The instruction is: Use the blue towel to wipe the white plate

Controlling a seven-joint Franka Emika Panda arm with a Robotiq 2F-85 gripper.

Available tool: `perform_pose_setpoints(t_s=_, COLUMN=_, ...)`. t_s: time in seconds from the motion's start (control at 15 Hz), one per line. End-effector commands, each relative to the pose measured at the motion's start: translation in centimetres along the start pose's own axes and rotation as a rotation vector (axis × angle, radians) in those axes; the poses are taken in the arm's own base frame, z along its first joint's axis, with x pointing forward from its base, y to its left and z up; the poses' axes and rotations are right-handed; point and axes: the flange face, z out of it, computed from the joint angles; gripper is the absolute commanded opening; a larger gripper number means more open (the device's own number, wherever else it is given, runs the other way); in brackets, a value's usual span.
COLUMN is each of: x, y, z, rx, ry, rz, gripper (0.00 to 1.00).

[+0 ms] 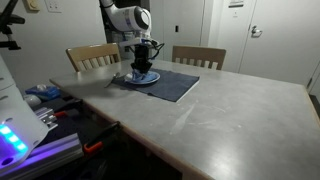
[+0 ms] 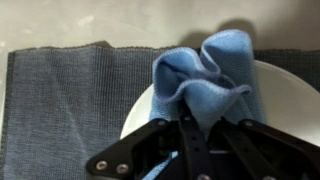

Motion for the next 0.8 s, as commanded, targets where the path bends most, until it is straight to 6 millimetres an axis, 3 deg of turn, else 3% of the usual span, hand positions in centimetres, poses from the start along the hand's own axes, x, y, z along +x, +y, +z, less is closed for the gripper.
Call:
perform_pose_setpoints(t_s=0.0, x=1.3, y=0.4, z=1.1, rx=-0.139, ry=0.021, rz=0.116, gripper=0.02)
perform_pose_setpoints(t_s=0.33, x=2.3, y=-0.9, z=-0.8, rx=-0.076, ry=0.211, rz=0.210, gripper=0.02)
perform_pose_setpoints(t_s=0.73, x=2.3, y=-2.0, z=-3.0, rx=0.126, ry=0.315, rz=0.033, gripper=0.02)
